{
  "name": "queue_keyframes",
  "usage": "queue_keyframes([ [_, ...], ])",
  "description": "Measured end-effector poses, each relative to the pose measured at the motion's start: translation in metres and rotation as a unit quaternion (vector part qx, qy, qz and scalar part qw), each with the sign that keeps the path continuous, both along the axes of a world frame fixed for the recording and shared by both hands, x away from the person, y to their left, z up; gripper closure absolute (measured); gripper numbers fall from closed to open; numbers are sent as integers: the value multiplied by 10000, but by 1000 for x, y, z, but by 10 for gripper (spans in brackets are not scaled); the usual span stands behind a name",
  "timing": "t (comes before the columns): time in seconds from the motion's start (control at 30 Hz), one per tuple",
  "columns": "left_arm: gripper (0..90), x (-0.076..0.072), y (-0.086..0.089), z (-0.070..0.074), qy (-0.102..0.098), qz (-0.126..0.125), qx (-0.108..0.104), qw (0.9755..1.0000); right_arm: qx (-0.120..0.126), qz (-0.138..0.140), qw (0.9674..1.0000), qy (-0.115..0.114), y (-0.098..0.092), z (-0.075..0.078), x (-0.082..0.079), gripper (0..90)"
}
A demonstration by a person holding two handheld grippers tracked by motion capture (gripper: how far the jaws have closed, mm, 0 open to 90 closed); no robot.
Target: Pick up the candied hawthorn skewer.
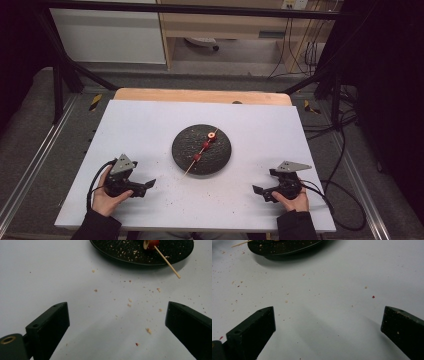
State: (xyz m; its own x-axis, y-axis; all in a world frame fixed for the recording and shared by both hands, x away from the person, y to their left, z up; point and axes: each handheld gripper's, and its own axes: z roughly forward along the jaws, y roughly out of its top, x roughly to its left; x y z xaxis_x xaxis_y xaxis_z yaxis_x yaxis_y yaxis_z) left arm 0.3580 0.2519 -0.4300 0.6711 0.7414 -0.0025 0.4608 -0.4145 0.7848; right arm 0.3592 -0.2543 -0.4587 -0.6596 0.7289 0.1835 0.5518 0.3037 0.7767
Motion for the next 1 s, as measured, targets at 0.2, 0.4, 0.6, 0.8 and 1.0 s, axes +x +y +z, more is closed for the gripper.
queue_keyframes([
  [0.2,51,8,-21,10,38,-28,5,10000,12,-17,10000,-16,0,1,0,6],
  [0.4,66,16,-44,19,98,-45,21,9999,14,-19,10000,-2,0,1,0,6],
  [0.6,109,26,-71,23,221,-16,91,9997,9,-13,10000,8,0,1,0,6],
  [0.8,233,36,-98,21,320,-54,270,9991,15,-22,10000,18,0,1,0,6],
  [1.0,382,44,-121,17,398,-4,485,9980,27,-8,10000,31,0,1,0,6],
])
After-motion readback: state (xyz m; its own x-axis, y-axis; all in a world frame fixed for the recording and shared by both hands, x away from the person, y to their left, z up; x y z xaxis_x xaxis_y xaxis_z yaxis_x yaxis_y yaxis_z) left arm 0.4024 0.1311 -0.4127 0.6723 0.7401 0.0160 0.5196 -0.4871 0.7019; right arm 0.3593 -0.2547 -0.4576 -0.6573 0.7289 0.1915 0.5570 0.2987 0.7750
